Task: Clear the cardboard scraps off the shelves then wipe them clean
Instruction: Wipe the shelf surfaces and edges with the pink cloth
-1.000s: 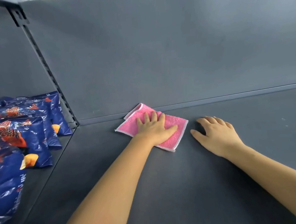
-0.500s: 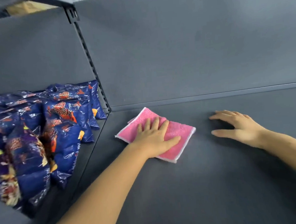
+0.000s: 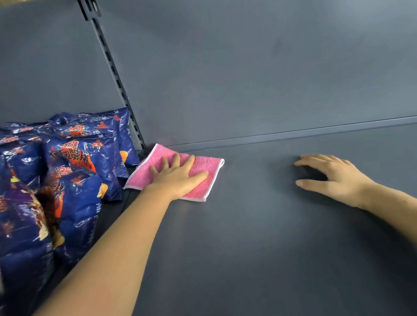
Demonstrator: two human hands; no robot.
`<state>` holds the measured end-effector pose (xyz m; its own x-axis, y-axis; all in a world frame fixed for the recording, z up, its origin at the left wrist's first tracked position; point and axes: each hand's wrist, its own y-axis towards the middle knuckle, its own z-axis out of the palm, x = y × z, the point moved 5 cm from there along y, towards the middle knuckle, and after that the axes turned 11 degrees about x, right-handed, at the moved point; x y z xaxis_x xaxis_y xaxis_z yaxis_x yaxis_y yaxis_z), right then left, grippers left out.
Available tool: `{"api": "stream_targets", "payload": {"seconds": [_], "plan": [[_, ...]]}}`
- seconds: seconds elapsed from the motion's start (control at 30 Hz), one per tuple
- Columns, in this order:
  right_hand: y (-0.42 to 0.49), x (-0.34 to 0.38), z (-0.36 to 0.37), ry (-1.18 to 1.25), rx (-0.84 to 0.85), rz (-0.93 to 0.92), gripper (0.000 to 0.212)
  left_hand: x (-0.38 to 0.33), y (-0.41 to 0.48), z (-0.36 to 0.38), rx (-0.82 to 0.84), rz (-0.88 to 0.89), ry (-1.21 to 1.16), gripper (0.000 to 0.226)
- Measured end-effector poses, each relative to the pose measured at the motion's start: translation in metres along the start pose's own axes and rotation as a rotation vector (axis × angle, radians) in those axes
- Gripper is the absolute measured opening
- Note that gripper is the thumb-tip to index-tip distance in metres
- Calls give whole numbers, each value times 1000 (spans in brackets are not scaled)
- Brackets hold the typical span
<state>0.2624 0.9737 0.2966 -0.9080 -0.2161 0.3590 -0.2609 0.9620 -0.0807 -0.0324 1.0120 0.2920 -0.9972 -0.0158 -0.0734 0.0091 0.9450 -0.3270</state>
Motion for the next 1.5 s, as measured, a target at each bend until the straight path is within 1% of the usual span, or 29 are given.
{"api": "stream_targets", "payload": {"seconds": [0.17, 0.23, 0.3, 0.47, 0.6, 0.77, 0.83, 0.9, 0.97, 1.03, 1.07, 1.13, 1.2, 1.27, 1.33, 1.37, 1.47, 1.5], "plan": [[-5, 8, -2, -39, 15, 37, 45, -9, -41, 16, 0, 24, 18, 68], [-7, 14, -1, -65, 19, 80, 48, -8, -62, 25, 0, 23, 10, 69], [-8, 29, 4, -71, 18, 77, 51, -5, -84, 34, -14, 14, 5, 69], [-20, 109, 24, -3, -4, -141, 52, 0, -136, 53, -35, -25, 16, 71], [-43, 159, 31, 42, 36, -285, 51, 1, -170, 67, -45, -63, 13, 72], [-84, 194, 55, 9, 150, -415, 51, 4, -207, 78, -87, -143, -23, 71], [-102, 208, 62, -43, 144, -482, 51, 3, -220, 81, -120, -187, -45, 70], [-124, 224, 69, -86, 127, -569, 51, 2, -232, 86, -108, -235, -7, 68], [-144, 237, 82, -101, 145, -650, 51, -1, -245, 90, -61, -254, 73, 67], [-158, 242, 98, -87, 160, -671, 56, 1, -258, 93, -34, -246, 126, 67], [-163, 241, 102, -84, 131, -672, 58, 1, -266, 91, -43, -233, 145, 68], [-170, 238, 106, -132, -28, -694, 56, 4, -279, 86, -113, -173, 206, 68], [-171, 234, 109, -189, -154, -666, 52, 5, -288, 81, -274, -37, 292, 66], [-167, 233, 116, -300, -209, -656, 59, 14, -284, 87, -373, 5, 384, 73], [-161, 232, 123, -388, -220, -637, 68, 22, -272, 95, -419, 19, 396, 77], [-158, 231, 125, -426, -230, -625, 69, 22, -267, 98, -456, 24, 395, 74], [-152, 230, 130, -479, -304, -613, 50, 16, -259, 103, -610, 82, 425, 45], [-151, 231, 130, -478, -303, -614, 48, 16, -255, 105, -629, 80, 432, 40]]}}
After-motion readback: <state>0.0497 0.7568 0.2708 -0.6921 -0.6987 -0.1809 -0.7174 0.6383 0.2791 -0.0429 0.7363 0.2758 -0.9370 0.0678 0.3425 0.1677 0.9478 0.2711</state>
